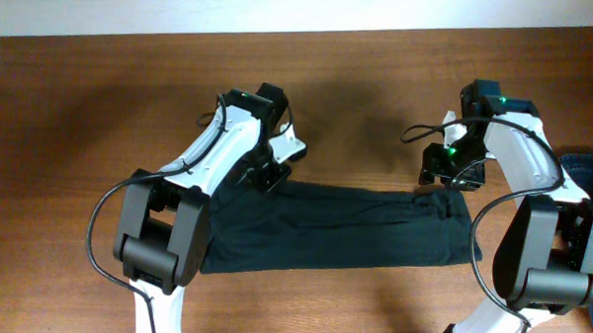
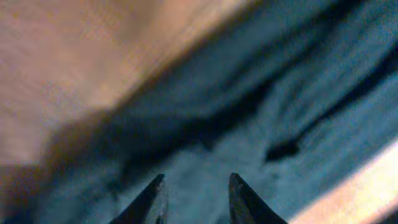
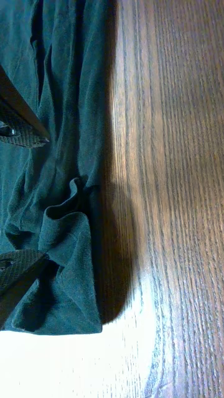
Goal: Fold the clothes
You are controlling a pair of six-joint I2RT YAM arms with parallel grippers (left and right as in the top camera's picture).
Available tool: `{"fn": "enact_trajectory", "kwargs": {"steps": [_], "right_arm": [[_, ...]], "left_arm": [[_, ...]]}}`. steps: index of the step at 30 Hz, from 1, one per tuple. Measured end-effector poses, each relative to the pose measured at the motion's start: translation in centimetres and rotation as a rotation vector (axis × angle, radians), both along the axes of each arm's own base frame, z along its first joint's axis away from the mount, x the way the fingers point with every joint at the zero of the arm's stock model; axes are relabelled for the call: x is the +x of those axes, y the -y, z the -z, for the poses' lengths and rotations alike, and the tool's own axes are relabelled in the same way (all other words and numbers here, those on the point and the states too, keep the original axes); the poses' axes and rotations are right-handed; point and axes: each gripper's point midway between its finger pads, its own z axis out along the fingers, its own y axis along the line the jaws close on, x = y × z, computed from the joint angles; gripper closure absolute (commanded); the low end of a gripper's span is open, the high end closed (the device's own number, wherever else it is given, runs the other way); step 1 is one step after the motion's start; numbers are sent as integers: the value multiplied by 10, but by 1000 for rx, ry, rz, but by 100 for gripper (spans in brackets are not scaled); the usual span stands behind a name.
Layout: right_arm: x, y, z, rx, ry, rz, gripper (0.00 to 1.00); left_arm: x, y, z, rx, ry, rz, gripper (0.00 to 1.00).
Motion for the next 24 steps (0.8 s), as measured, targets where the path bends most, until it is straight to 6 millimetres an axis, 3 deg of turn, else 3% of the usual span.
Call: {"fn": "enact_trajectory", "kwargs": {"steps": [5,10,20,24], "right_arm": [[0,0,0,0,0,0,42],[0,0,0,0,1,0,42],[6,1,0,-4,32,-33,42],[6,7,1,-41,31,-41,42]], "left_arm": [[21,-2,2,25,94,1,57],[25,-6,2,50,115,-4,58],[-14,-9,-2,50,-67,-73,58],[-18,-4,-2,24,-91,-94,58]]}}
